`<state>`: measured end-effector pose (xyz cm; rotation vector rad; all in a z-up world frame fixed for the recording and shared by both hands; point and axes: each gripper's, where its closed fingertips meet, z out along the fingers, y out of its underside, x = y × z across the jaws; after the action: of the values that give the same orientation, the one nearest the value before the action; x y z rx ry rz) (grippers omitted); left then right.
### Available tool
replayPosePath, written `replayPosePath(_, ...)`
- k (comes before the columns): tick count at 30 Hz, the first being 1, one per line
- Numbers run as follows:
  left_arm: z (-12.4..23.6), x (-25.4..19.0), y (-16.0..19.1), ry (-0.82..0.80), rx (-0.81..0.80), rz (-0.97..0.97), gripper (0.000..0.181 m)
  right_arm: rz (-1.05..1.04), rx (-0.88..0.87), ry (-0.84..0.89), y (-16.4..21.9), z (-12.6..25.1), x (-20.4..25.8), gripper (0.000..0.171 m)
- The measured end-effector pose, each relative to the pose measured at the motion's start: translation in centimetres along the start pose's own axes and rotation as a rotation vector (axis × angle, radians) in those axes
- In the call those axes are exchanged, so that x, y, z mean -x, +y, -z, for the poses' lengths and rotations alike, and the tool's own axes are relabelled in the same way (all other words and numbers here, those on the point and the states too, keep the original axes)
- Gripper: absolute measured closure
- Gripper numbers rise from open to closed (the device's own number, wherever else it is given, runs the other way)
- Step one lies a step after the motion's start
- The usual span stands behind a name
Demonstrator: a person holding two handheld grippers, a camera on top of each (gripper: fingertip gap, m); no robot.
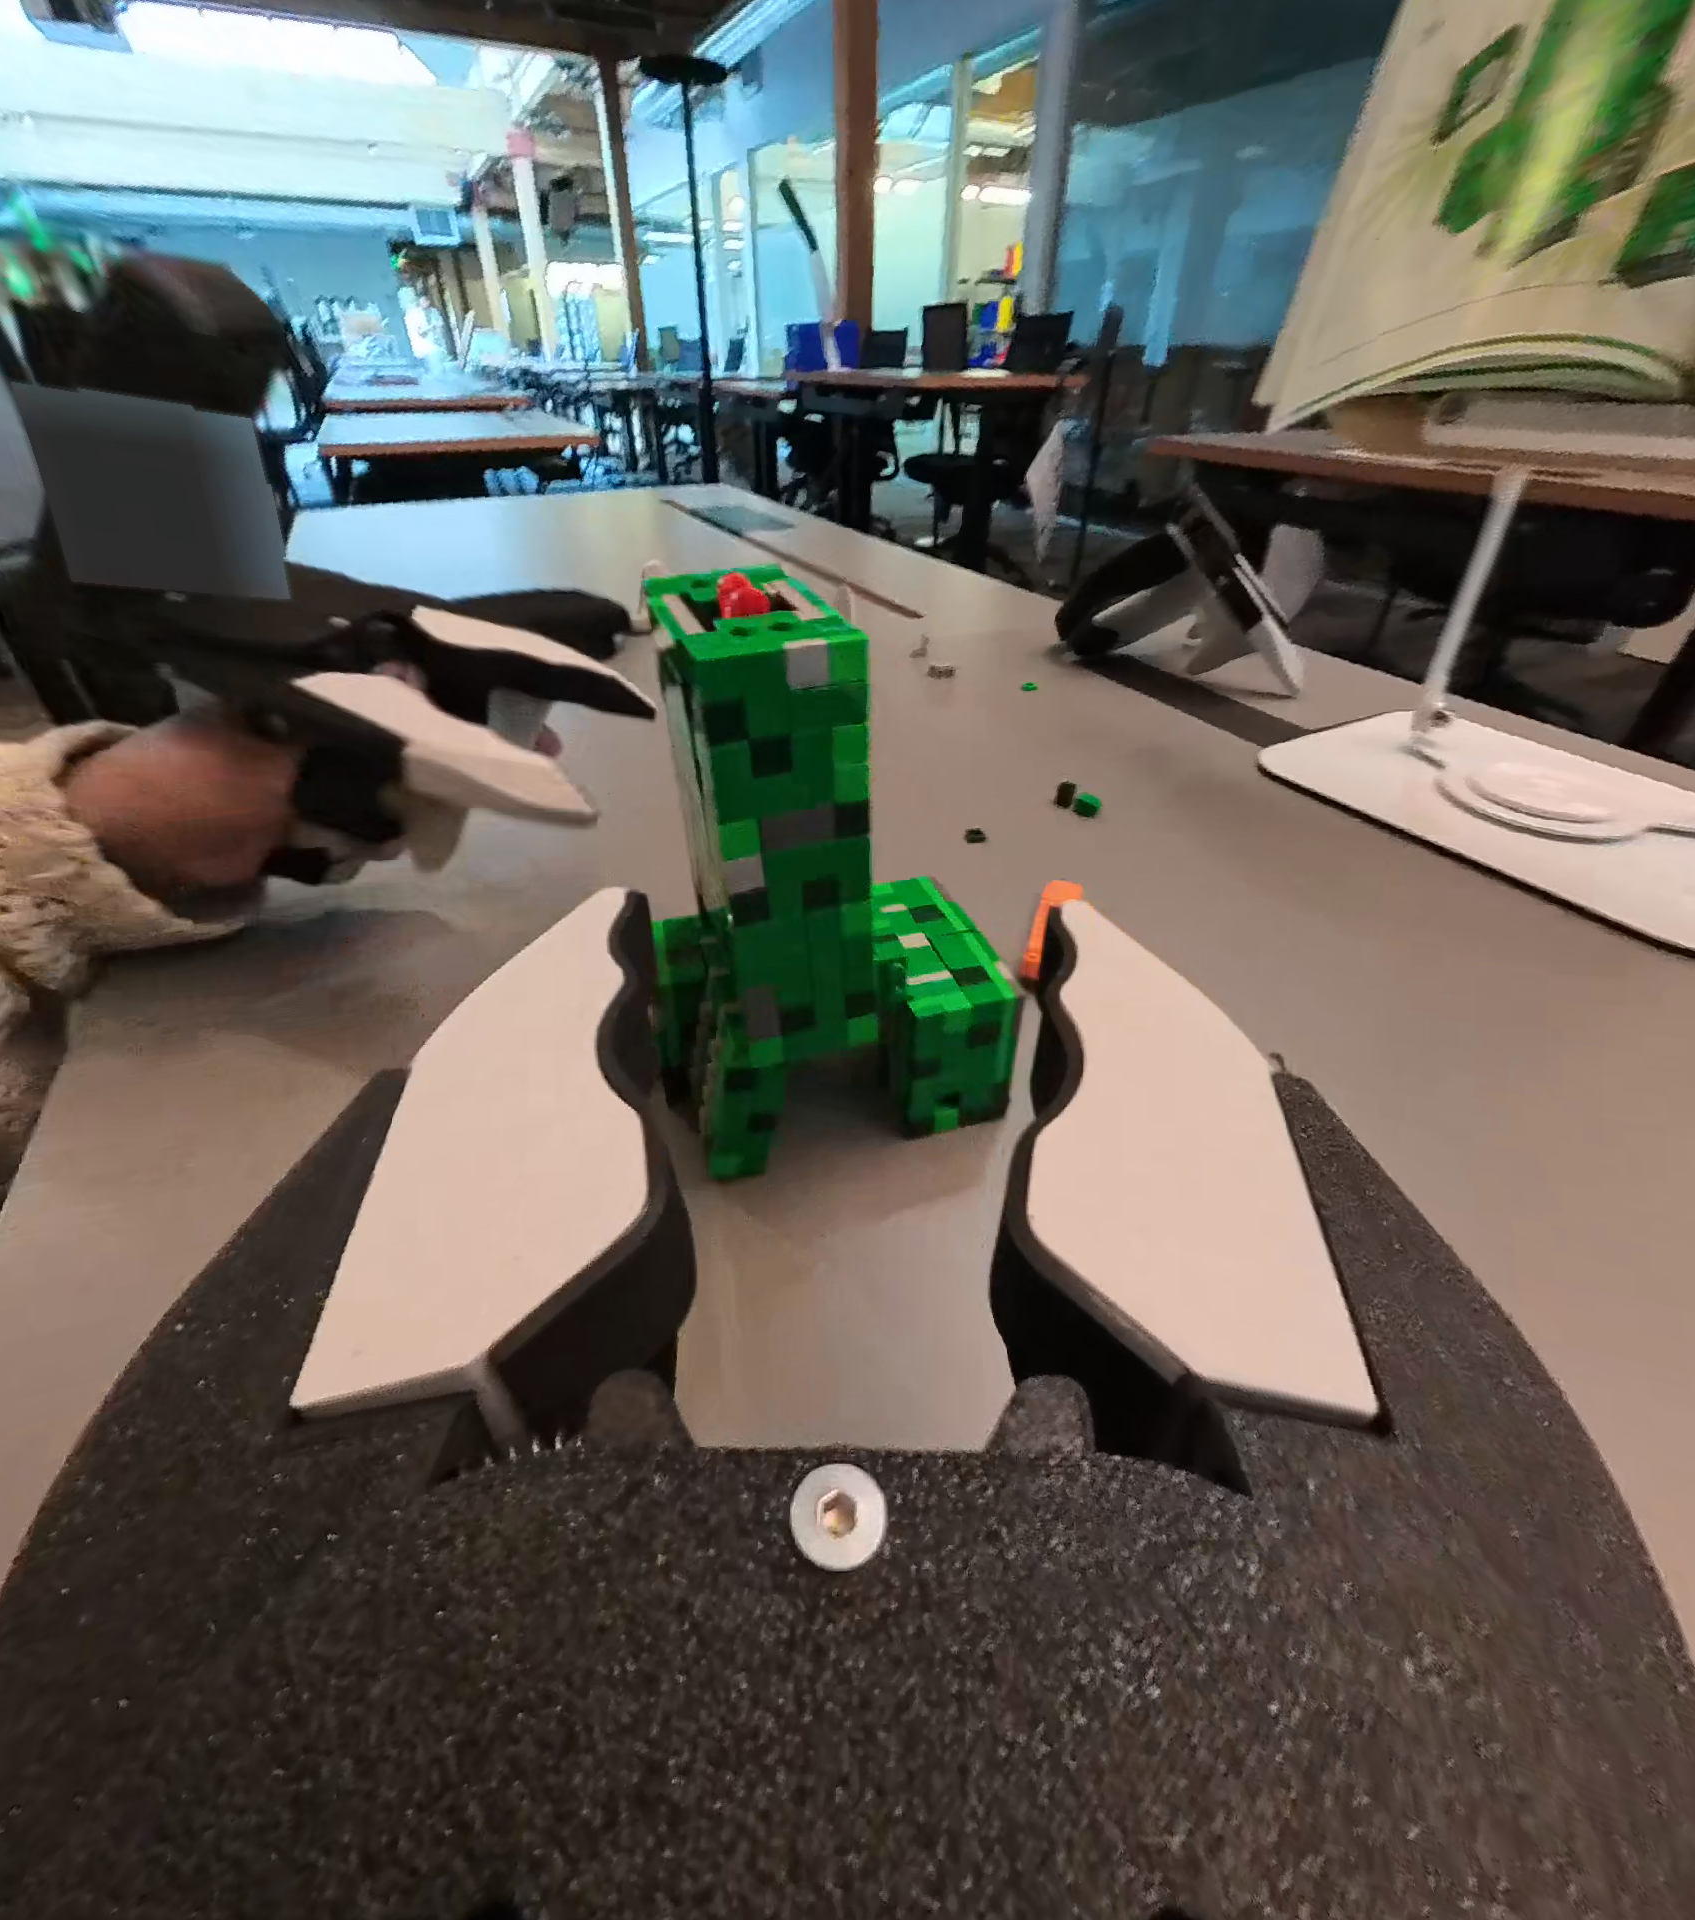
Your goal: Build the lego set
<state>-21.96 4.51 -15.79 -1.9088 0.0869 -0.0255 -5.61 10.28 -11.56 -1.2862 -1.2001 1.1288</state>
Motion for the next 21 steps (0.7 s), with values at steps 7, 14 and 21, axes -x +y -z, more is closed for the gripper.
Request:
replayPosePath(7,-5.3,4.3,3.1,-0.147,0.284,0.022,0.092,-0.069,-0.082,0.018,-1.1,1.5,-0.7,0.107)
replayPosePath(14,-6.7,3.6,2.3,-0.158,0.238,-0.045,0.127,-0.06,-0.061,-0.021,-1.0,1.1,0.3,0.108)
replayPosePath(21,-4.0,2.2,1.1,-0.138,0.129,-0.143,0.142,-0.001,-0.042,0.006,-0.9,1.3,0.5,0.109)
